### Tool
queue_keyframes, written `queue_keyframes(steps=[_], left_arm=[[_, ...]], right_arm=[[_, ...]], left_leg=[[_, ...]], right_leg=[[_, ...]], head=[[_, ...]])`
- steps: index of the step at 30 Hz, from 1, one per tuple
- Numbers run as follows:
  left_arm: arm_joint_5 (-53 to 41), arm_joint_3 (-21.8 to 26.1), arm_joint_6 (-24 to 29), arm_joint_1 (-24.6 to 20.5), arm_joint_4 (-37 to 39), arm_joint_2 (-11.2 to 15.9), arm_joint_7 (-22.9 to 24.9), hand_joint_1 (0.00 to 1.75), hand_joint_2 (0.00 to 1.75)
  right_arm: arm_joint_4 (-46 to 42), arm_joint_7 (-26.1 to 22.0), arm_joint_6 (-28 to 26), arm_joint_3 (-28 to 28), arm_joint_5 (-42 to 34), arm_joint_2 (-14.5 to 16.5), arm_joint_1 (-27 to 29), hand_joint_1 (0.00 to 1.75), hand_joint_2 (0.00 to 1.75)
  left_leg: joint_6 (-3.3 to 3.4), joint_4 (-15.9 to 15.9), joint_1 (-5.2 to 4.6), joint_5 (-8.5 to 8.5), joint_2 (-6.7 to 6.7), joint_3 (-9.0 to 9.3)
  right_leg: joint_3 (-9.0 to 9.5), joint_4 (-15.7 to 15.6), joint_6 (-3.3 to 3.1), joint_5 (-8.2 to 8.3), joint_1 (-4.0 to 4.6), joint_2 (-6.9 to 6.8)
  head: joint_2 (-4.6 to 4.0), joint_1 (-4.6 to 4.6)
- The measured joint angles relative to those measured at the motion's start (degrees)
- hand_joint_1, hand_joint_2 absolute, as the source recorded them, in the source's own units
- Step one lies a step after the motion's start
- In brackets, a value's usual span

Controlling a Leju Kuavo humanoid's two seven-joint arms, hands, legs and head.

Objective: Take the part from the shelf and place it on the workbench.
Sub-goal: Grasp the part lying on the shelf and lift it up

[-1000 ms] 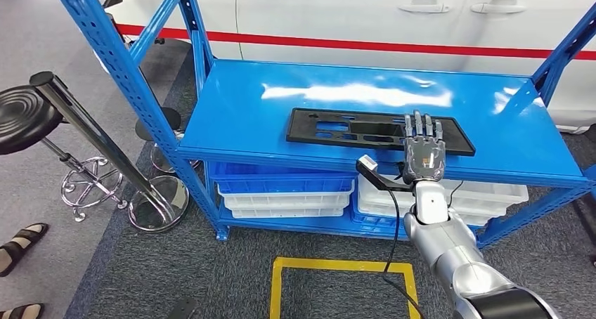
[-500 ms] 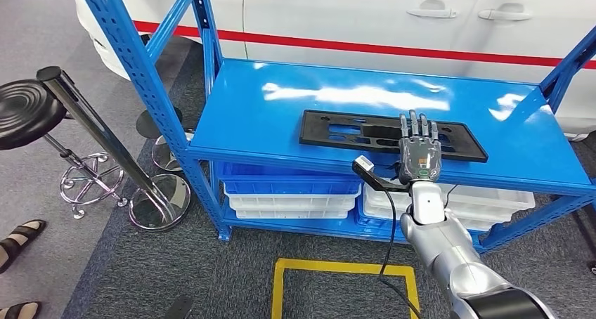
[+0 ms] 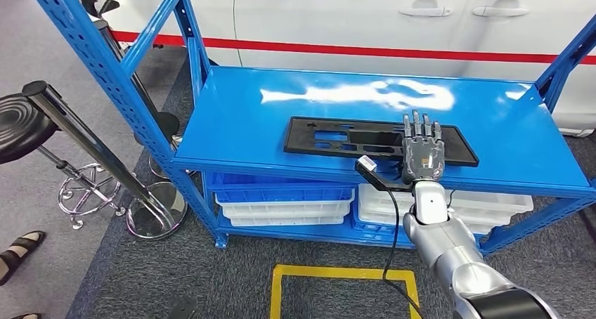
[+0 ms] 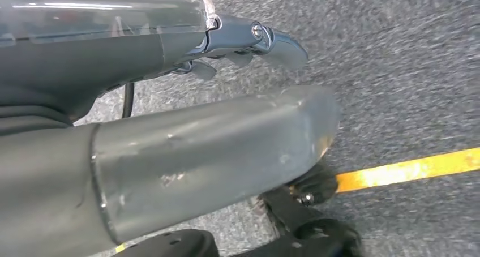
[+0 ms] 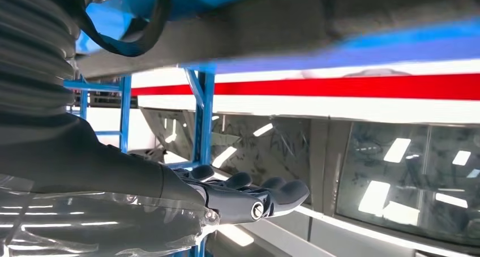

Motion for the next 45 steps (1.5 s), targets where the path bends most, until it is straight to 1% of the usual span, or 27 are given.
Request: queue_keyframes(steps=[2,5,7,8,10,11,12,13,15,16,18,21,22,23,26,27,28,30,32,35,37,39,41,42,43,44,45], left_arm=[[0.0,0.0,0.0,-0.1,0.0,0.0,0.0,0.00,0.00],[0.0,0.0,0.0,-0.1,0.0,0.1,0.0,0.00,0.00],[0.0,0.0,0.0,-0.1,0.0,0.0,0.0,0.00,0.00],[0.0,-0.1,0.0,-0.2,0.0,0.0,0.1,0.00,0.00],[0.0,-0.2,0.0,-0.2,0.0,0.1,0.1,0.00,0.00],[0.0,-0.2,0.0,-0.2,0.0,0.1,0.1,0.00,0.00],[0.0,-0.2,0.0,-0.1,0.0,0.1,0.1,0.00,0.00],[0.0,-0.3,0.0,-0.1,0.0,0.0,0.1,0.00,0.00],[0.0,-0.3,0.0,0.0,0.0,0.0,0.1,0.00,0.00],[0.0,-0.3,0.0,-0.1,0.0,-0.1,0.1,0.00,0.00],[0.0,-0.3,0.0,-0.2,0.0,-0.1,0.1,0.00,0.00],[0.0,-0.3,0.1,-0.2,0.0,-0.1,0.1,0.00,0.00],[0.1,-0.3,0.1,-0.2,0.0,-0.1,0.1,0.00,0.00],[0.2,-0.3,0.1,-0.3,0.0,-0.1,0.1,0.00,0.00],[0.7,-0.3,0.1,-0.2,0.0,-0.2,0.0,0.00,0.00],[0.8,-0.3,0.1,-0.1,0.0,-0.2,-0.2,0.00,0.00],[0.9,-0.3,0.1,-0.1,0.0,-0.2,-0.4,0.00,0.00],[1.1,-0.3,0.0,-0.1,0.0,-0.1,-0.8,0.00,0.00],[1.2,-0.3,0.1,-0.3,0.0,-0.1,-1.1,0.00,0.00],[1.4,-0.3,0.4,-0.4,0.0,-0.1,-1.3,0.00,0.00],[1.6,-0.3,0.7,-0.5,0.0,-0.1,-1.5,0.00,0.00],[1.8,-0.3,1.0,-0.7,0.0,-0.1,-1.6,0.00,0.00],[2.0,-0.3,1.1,-0.7,0.0,-0.1,-1.6,0.00,0.00],[2.0,-0.3,1.2,-0.7,0.0,-0.1,-1.6,0.00,0.00],[2.0,-0.3,1.2,-0.8,0.0,-0.1,-1.6,0.00,0.00],[2.0,-0.3,1.2,-0.8,0.0,-0.1,-1.6,0.00,0.00],[2.0,-0.3,1.2,-0.7,0.0,-0.1,-1.6,0.00,0.00]], right_arm=[[0.0,0.0,0.0,0.0,0.0,0.0,-0.1,0.00,1.75],[0.0,0.0,0.0,0.0,0.0,0.0,-0.1,0.00,1.75],[-0.1,-0.1,0.0,0.0,0.0,0.0,-0.2,0.00,1.75],[-0.1,-0.1,0.0,0.0,0.0,0.0,-0.2,0.00,1.75],[-0.1,-0.1,0.0,0.0,0.0,-0.1,0.0,0.00,1.75],[0.0,-0.1,0.0,0.0,0.0,-0.1,0.1,0.00,1.75],[0.0,-0.1,0.0,0.1,0.0,-0.1,0.2,0.00,1.75],[0.0,-0.2,0.0,0.1,0.0,-0.1,0.3,0.00,1.75],[0.0,-0.2,0.0,0.1,0.0,-0.1,0.3,0.00,1.75],[0.0,-0.2,0.0,0.1,0.0,-0.1,0.2,0.00,1.75],[0.0,-0.2,0.0,0.1,0.0,-0.1,0.2,0.00,1.75],[0.0,-0.3,0.0,0.1,0.0,-0.1,0.2,0.00,1.75],[0.0,-0.4,0.0,0.1,0.0,-0.1,0.1,0.00,1.75],[0.0,-0.4,0.0,0.1,0.0,-0.1,0.1,0.15,1.75],[0.0,-0.5,0.0,0.1,0.0,-0.1,0.1,1.46,1.75],[0.0,-0.5,0.0,0.1,0.0,-0.1,0.2,1.75,1.75],[0.0,-0.7,0.0,0.1,0.0,-0.1,0.3,1.75,1.75],[0.0,-1.0,0.0,0.0,0.0,-0.1,0.4,1.75,1.75],[0.0,-1.4,0.0,-0.2,0.0,-0.1,0.4,1.75,1.75],[0.0,-1.6,0.0,-0.6,0.0,0.0,0.3,1.75,1.75],[-0.1,-1.8,0.0,-0.9,0.0,0.0,0.4,1.75,1.75],[-0.2,-1.9,0.0,-1.2,0.0,-0.1,0.3,1.75,1.75],[-0.2,-2.2,0.0,-1.5,0.0,-0.1,0.4,1.75,1.75],[-0.2,-2.3,0.0,-1.6,0.0,-0.1,0.5,1.75,1.75],[-0.2,-2.3,0.0,-1.7,0.0,-0.1,0.5,1.75,1.75],[-0.2,-2.4,0.0,-1.8,0.0,-0.1,0.5,1.75,1.75],[-0.3,-2.4,0.0,-1.9,0.0,-0.1,0.4,1.75,1.75]], left_leg=[[0.48,-5.4,-0.29,1.72,-0.03,2.39],[1.06,-6.8,-0.25,1.46,-0.01,3.08],[1.71,-7.6,0.12,1.54,0.04,3.78],[2.01,-7.9,0.23,1.51,0.04,4.09],[2.33,-7.9,0.18,1.21,0.00,4.34],[2.35,-7.9,0.16,1.01,-0.03,4.47],[2.31,-7.8,0.15,0.76,-0.07,4.65],[2.21,-7.7,0.15,0.45,-0.10,4.94],[1.88,-7.4,0.12,-0.33,-0.13,5.68],[1.62,-7.1,0.04,-0.73,-0.15,5.90],[1.06,-7.0,-0.10,-1.21,-0.15,6.00],[0.16,-6.8,-0.11,-1.93,-0.07,6.12],[-0.11,-5.5,-0.09,-2.76,-0.04,5.68],[-0.33,-3.0,-0.05,-4.07,-0.02,4.60],[-0.72,7.9,0.17,-8.09,0.00,-1.33],[-0.77,9.5,0.20,-7.92,0.00,-2.60],[-0.73,8.8,0.20,-6.52,0.00,-2.75],[-0.35,1.8,0.18,-1.85,0.01,-0.21],[0.09,-4.5,-0.04,0.74,-0.01,2.64],[0.63,-6.4,-0.26,0.80,-0.09,3.45],[1.31,-7.0,-0.03,1.07,-0.07,3.79],[1.95,-7.5,0.17,1.28,-0.04,4.09],[2.23,-7.5,0.12,1.19,-0.04,4.10],[2.26,-7.5,0.10,1.11,-0.04,4.14],[2.26,-7.4,0.10,1.00,-0.05,4.22],[2.18,-7.3,0.11,0.85,-0.08,4.33],[2.07,-7.2,0.12,0.65,-0.11,4.47]], right_leg=[[0.29,0.1,0.49,-0.46,0.14,0.03],[0.40,-0.3,1.34,-0.66,0.19,0.01],[-0.26,1.7,1.77,-1.97,0.20,-0.05],[-1.66,4.5,1.94,-3.36,0.10,-0.08],[-6.12,12.3,2.27,-6.24,-0.07,-0.07],[-8.07,15.0,2.43,-6.67,-0.19,-0.09],[-9.09,15.9,2.54,-5.98,-0.29,-0.11],[-8.93,14.4,2.58,-4.14,-0.39,-0.13],[-6.10,7.3,2.46,0.52,-0.50,-0.17],[-4.59,3.8,2.31,1.97,-0.42,-0.17],[-3.22,0.7,1.94,2.39,-0.13,-0.12],[-2.77,0.1,1.09,2.11,-0.24,-0.01],[-2.43,-0.1,0.75,2.04,-0.40,-0.05],[-2.07,-0.3,0.41,1.95,-0.55,-0.14],[-1.67,-0.3,-0.15,1.51,-0.39,-0.25],[-1.57,-0.2,-0.18,1.36,-0.35,-0.21],[-1.41,-0.1,-0.15,1.17,-0.32,-0.15],[-0.92,0.1,0.11,0.64,-0.32,-0.05],[-0.63,0.3,0.58,0.21,-0.14,0.02],[-0.61,0.1,1.42,0.24,-0.02,0.06],[-0.77,0.7,1.99,-0.45,-0.15,0.01],[-2.84,5.2,2.38,-3.09,-0.28,-0.03],[-6.77,12.7,2.64,-6.17,-0.32,-0.04],[-8.25,15.3,2.74,-6.62,-0.35,-0.05],[-8.79,15.7,2.79,-5.93,-0.39,-0.06],[-8.14,13.9,2.78,-4.17,-0.44,-0.08],[-6.54,10.2,2.71,-1.82,-0.50,-0.11]], head=[[0.01,0.01],[0.00,0.01],[0.00,0.02],[0.01,0.02],[0.02,0.02],[0.02,0.03],[0.01,0.03],[0.01,0.02],[0.01,0.03],[0.02,0.03],[0.01,0.03],[0.02,0.02],[0.02,0.00],[0.01,0.00],[0.01,-0.01],[0.02,-0.02],[0.02,-0.02],[0.02,-0.02],[0.01,-0.01],[0.00,-0.01],[0.01,0.01],[0.02,0.02],[0.02,0.02],[0.01,0.02],[0.01,0.02],[0.01,0.02],[0.02,0.02]])
